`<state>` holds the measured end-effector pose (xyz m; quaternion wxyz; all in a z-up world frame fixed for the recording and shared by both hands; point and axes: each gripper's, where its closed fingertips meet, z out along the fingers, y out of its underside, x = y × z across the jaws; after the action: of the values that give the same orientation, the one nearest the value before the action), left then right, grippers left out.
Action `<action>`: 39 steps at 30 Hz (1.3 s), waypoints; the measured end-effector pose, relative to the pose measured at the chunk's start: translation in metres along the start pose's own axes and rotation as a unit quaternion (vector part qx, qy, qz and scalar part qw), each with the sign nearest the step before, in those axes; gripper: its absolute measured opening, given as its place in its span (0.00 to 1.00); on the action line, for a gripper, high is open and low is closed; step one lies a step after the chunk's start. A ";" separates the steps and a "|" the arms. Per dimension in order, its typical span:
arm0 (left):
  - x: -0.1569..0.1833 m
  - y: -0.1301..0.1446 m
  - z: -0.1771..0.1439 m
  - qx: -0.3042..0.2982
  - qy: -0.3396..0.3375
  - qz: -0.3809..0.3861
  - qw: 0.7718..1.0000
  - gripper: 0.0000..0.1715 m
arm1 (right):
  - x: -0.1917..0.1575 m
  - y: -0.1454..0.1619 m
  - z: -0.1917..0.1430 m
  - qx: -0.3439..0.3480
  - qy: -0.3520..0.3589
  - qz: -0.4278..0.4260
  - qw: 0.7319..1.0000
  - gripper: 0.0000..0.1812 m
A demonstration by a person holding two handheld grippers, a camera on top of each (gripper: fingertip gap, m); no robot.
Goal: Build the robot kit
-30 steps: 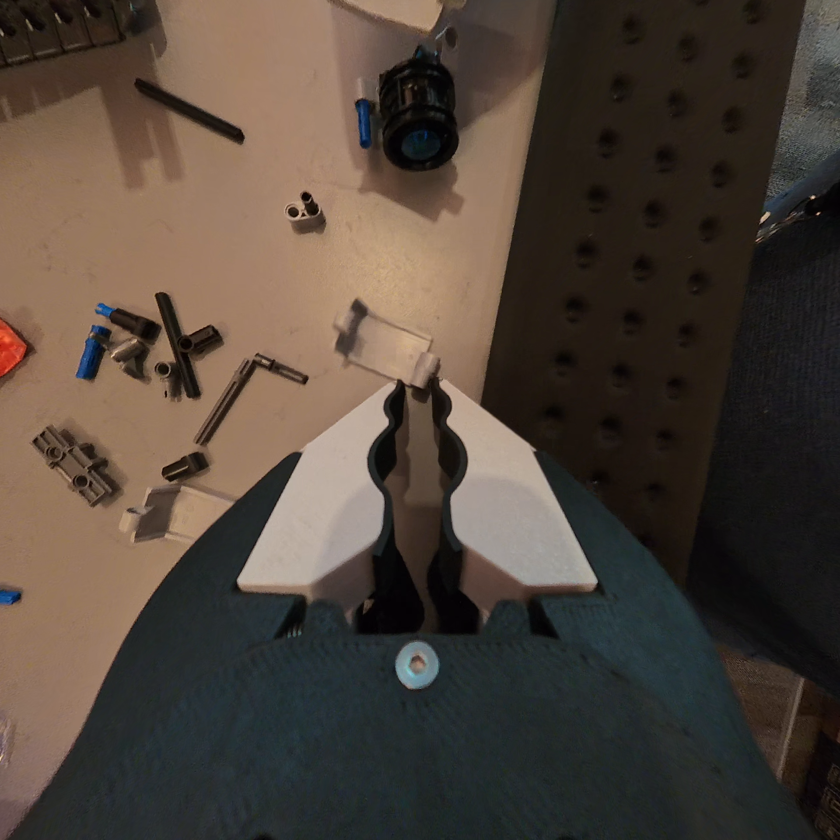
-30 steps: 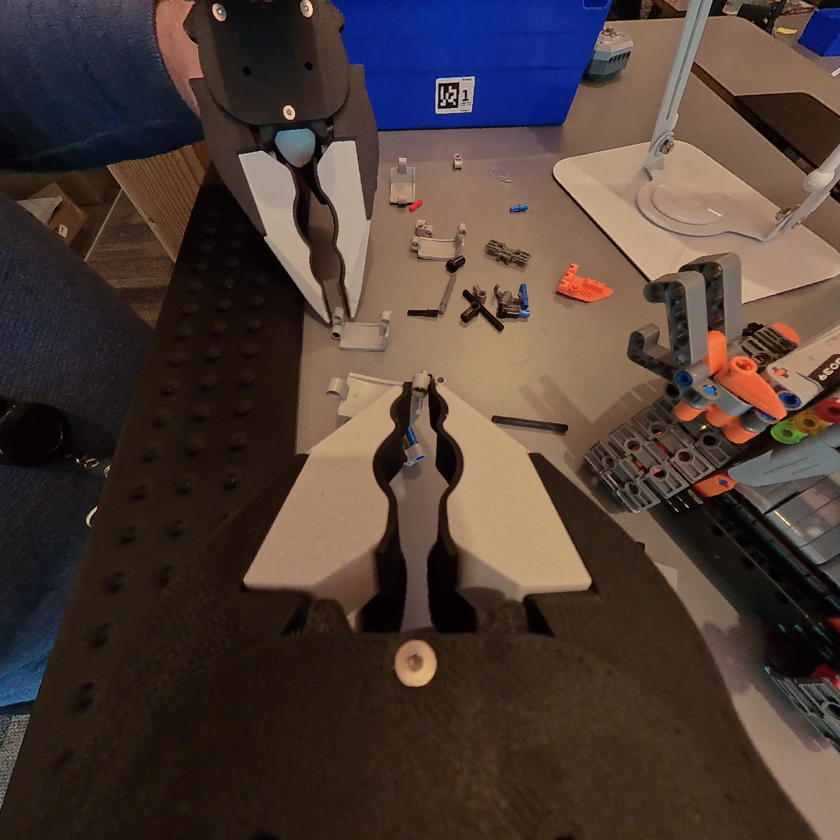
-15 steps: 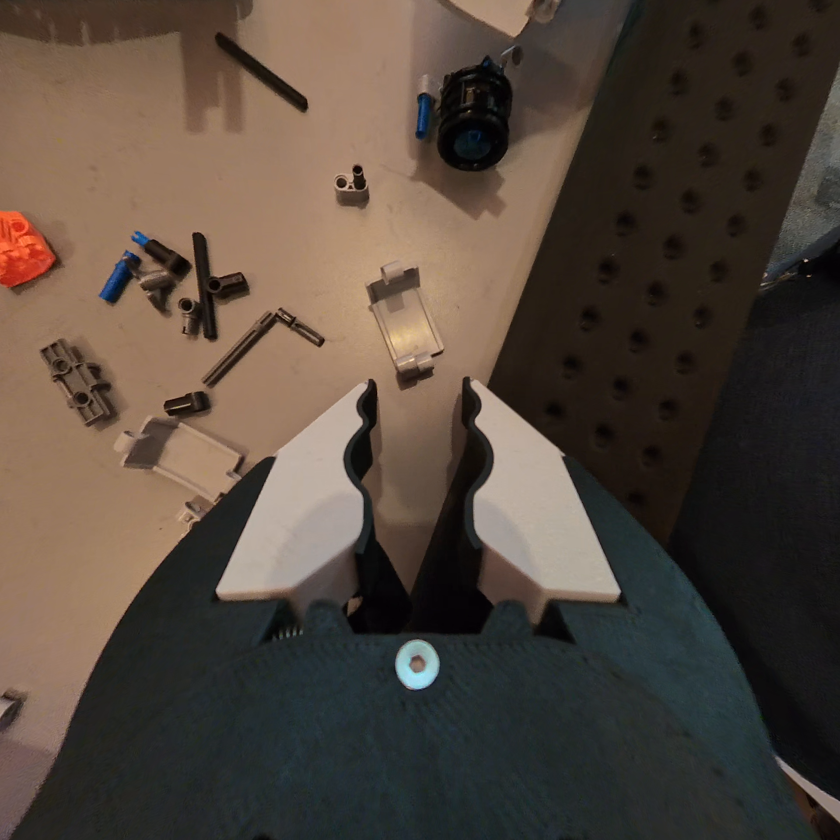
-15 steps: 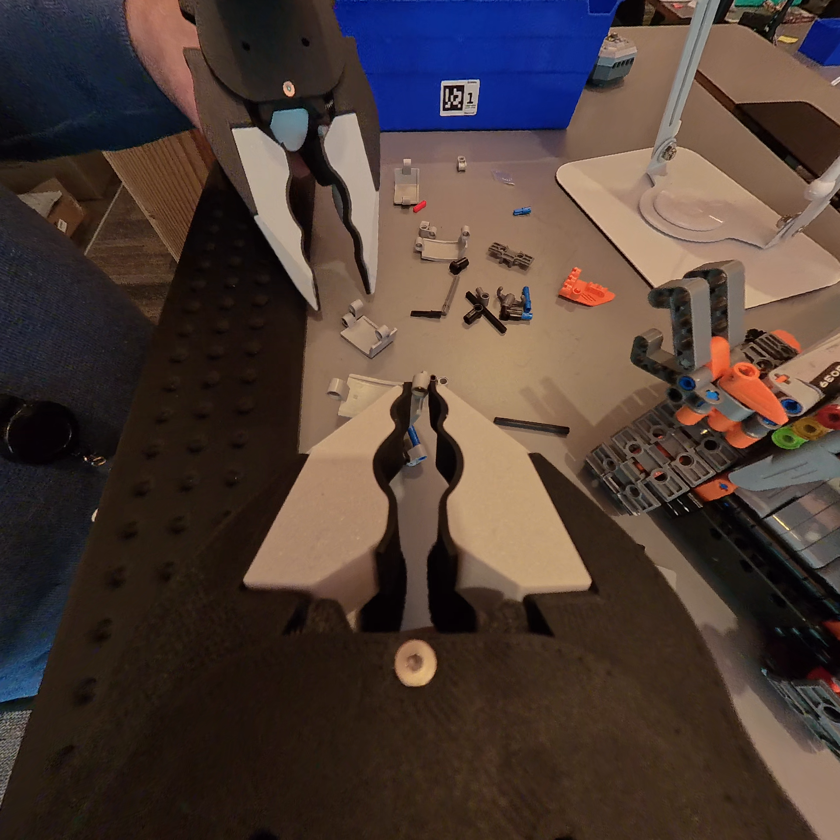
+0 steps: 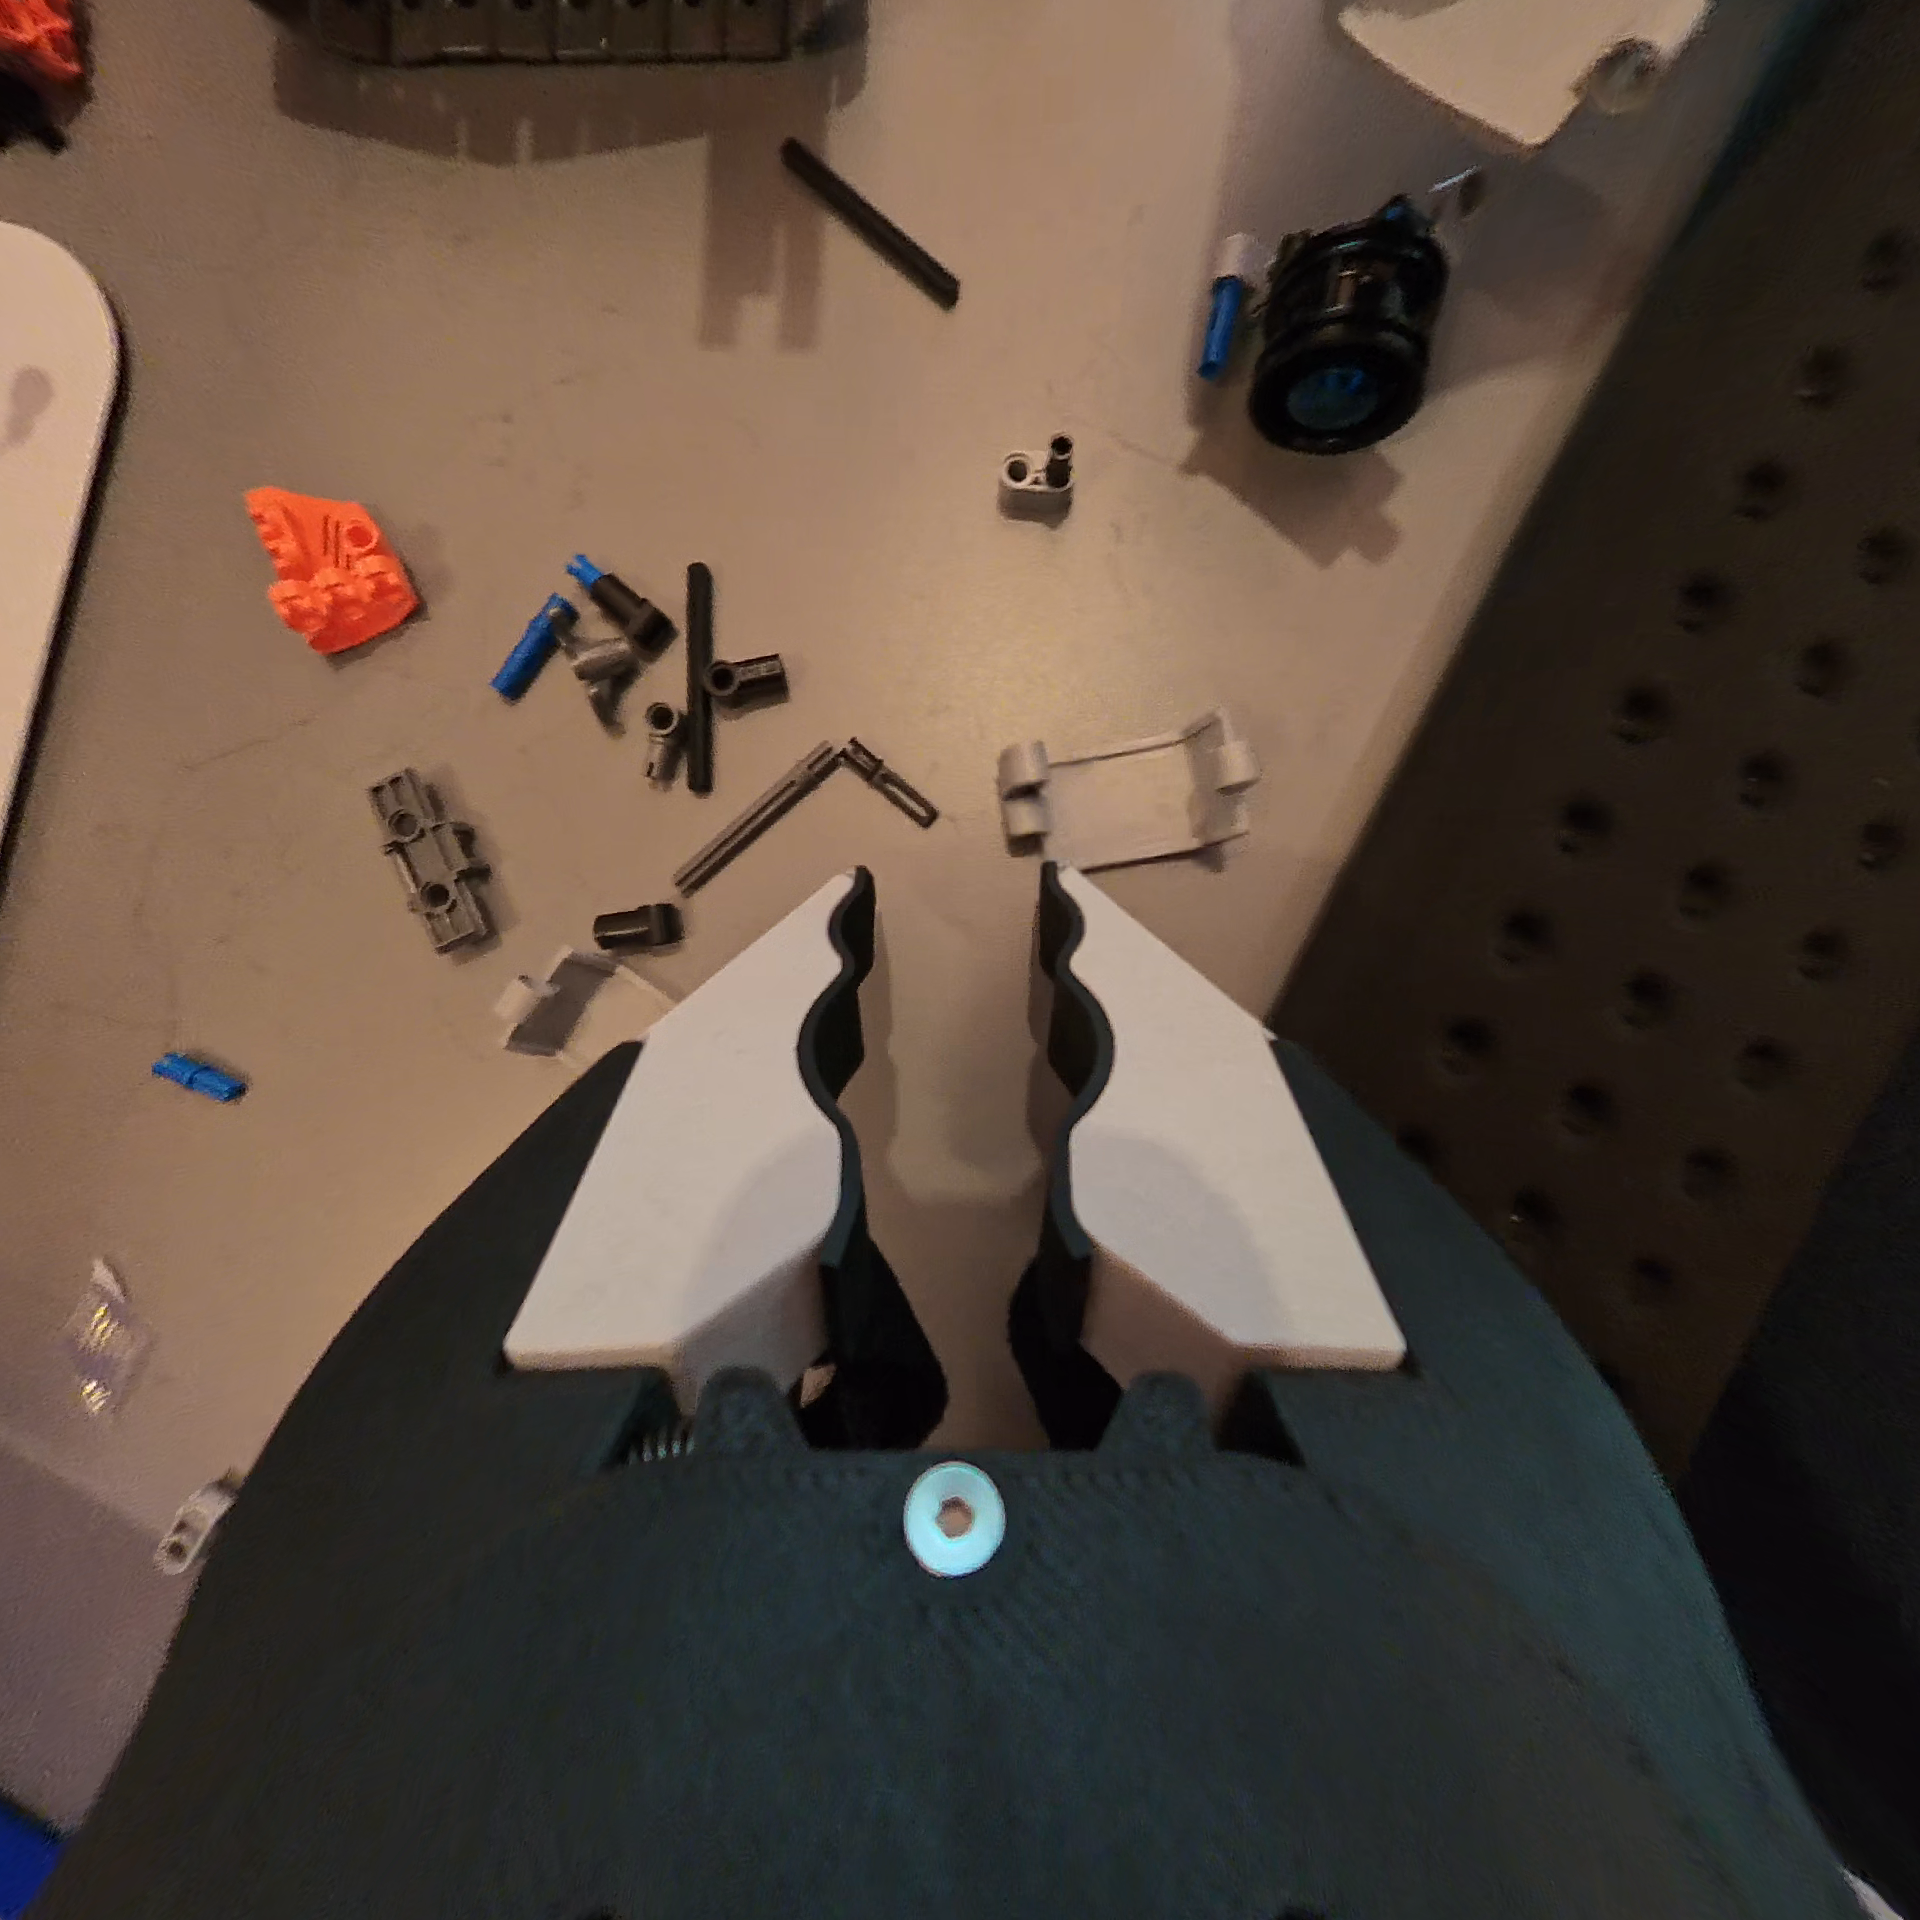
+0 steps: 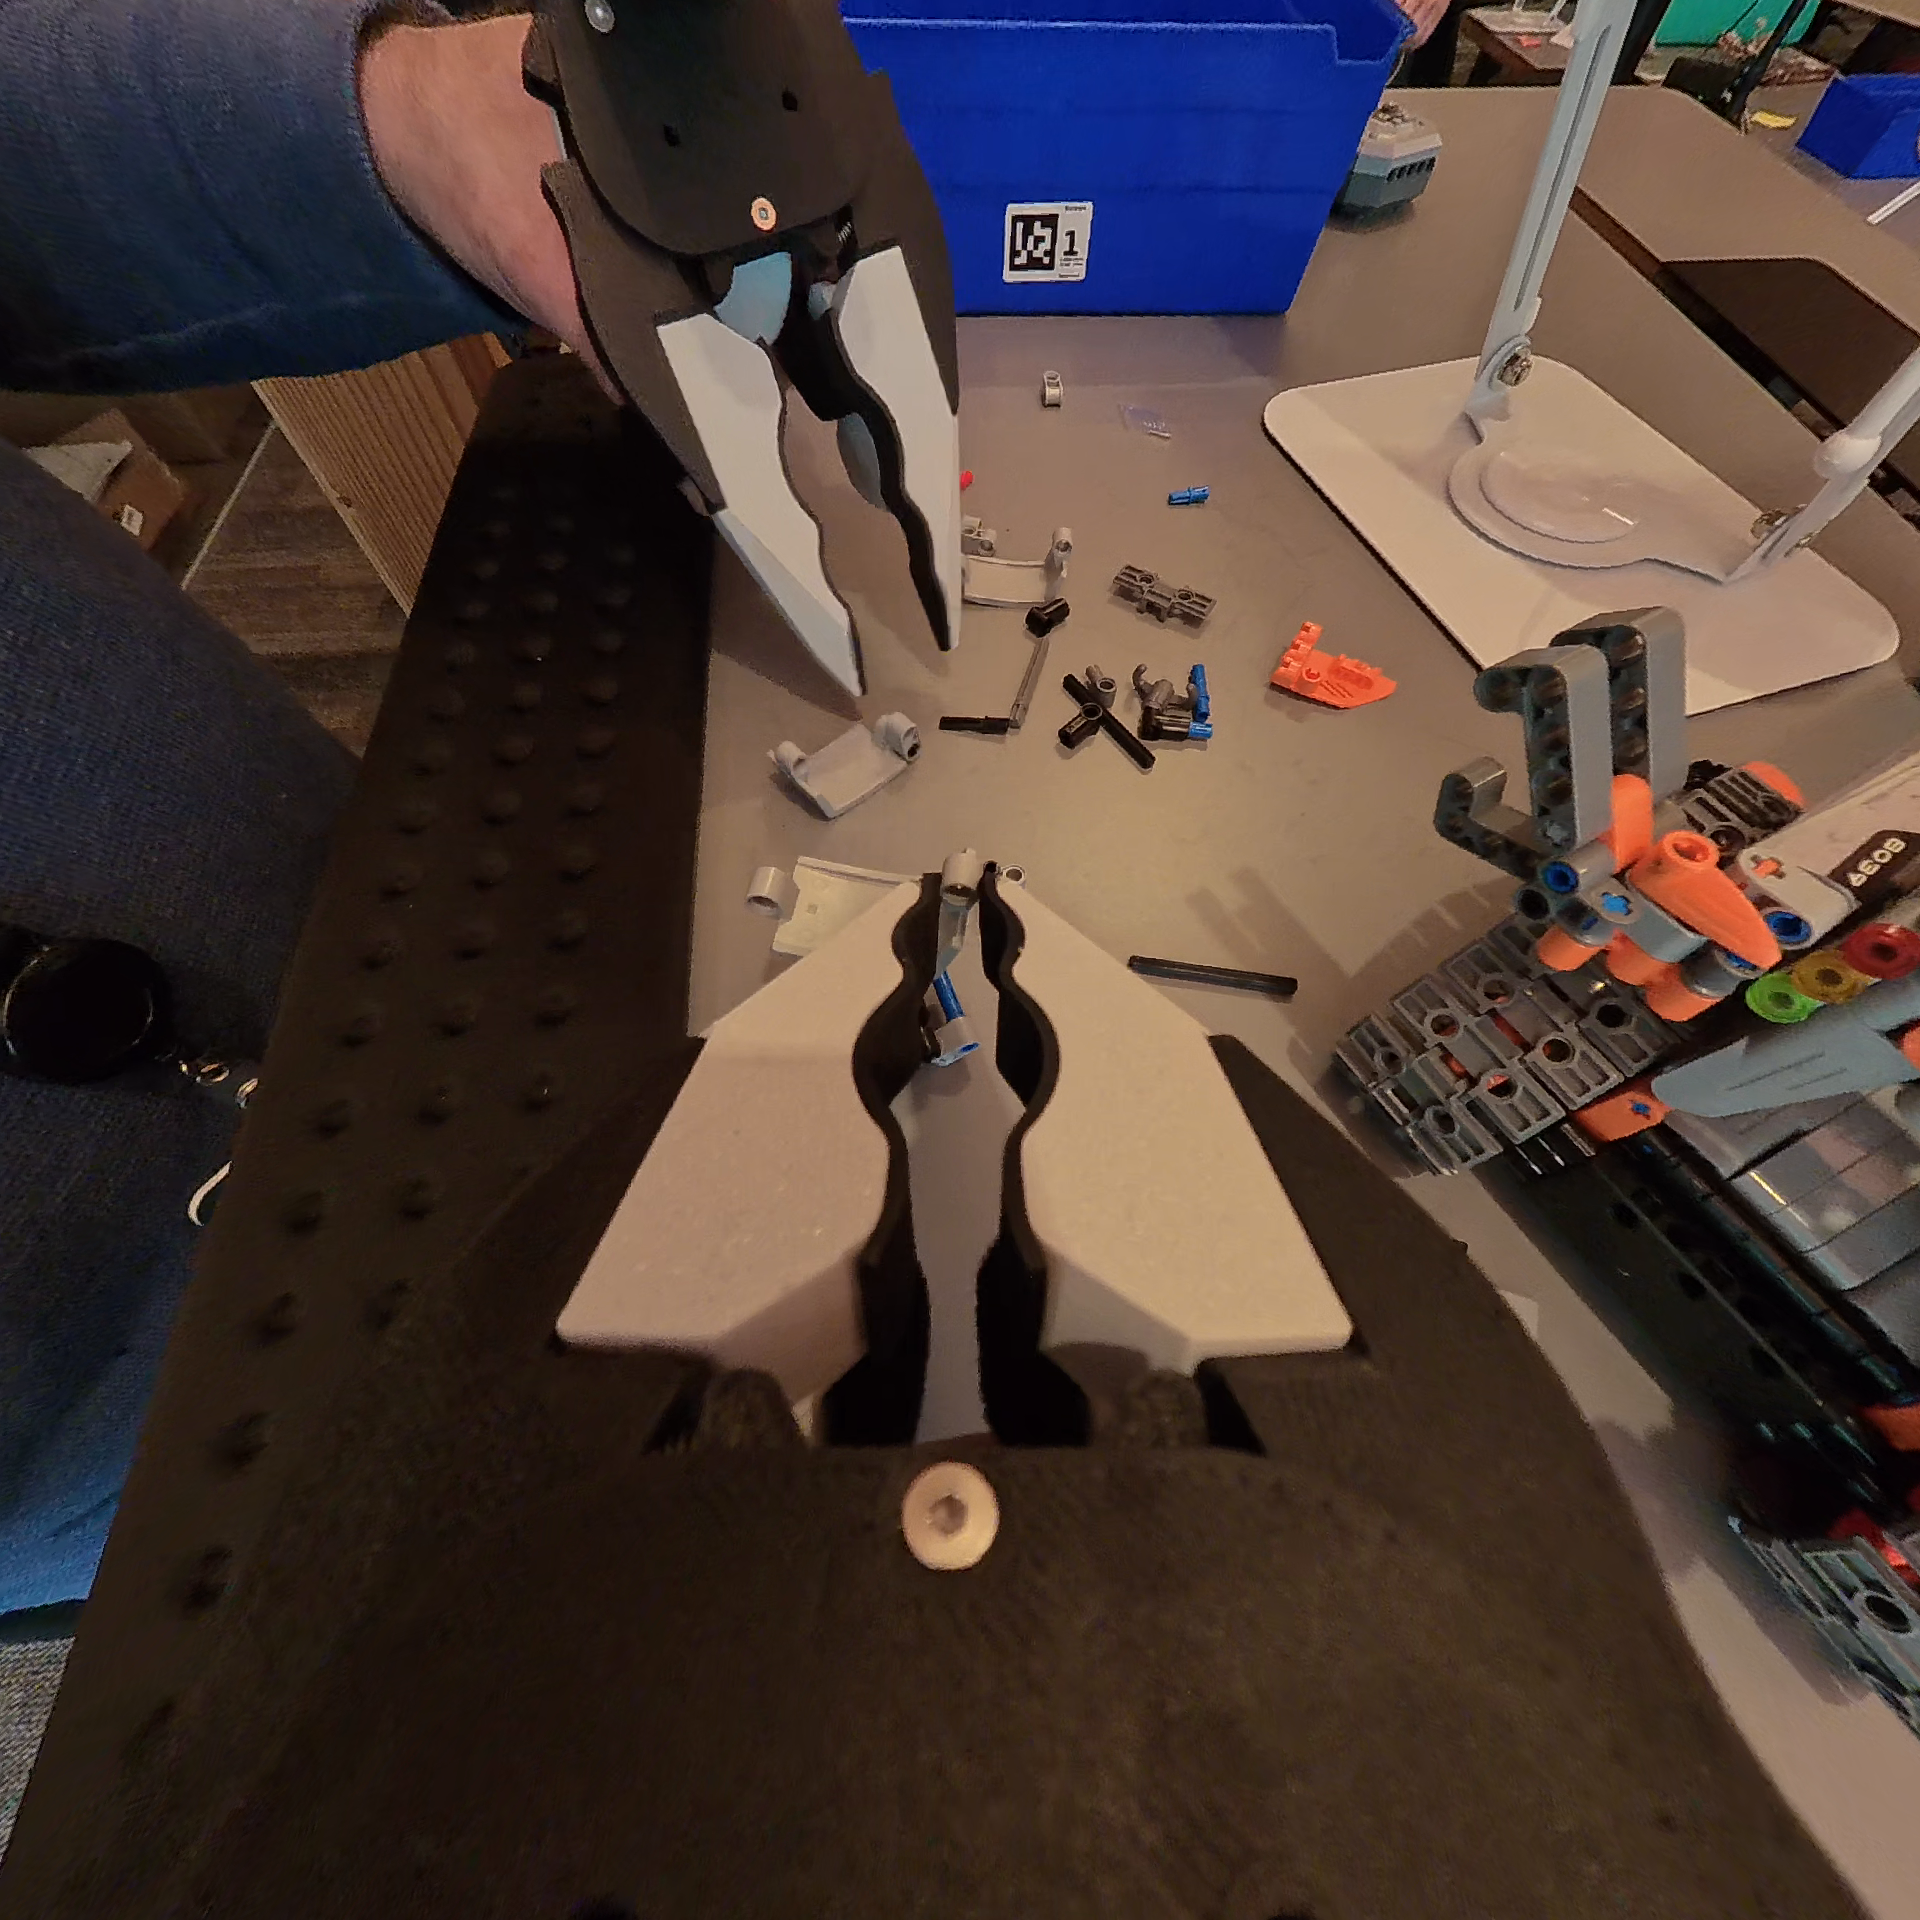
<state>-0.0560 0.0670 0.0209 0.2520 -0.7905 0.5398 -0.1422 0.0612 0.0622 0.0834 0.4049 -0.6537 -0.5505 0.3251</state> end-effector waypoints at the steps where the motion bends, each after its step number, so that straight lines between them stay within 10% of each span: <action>1: 0.003 0.000 -0.001 0.003 0.010 -0.002 1.000 0.17 | 0.000 0.000 0.000 0.000 0.000 0.000 1.000 0.03; 39: 0.018 -0.015 0.007 0.047 0.073 0.021 0.996 0.18 | -0.010 0.002 0.010 -0.014 -0.019 -0.010 1.000 0.02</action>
<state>-0.0335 0.0561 0.0225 0.2512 -0.7540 0.5659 -0.2195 0.0518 0.0537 0.0770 0.3886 -0.6475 -0.5688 0.3259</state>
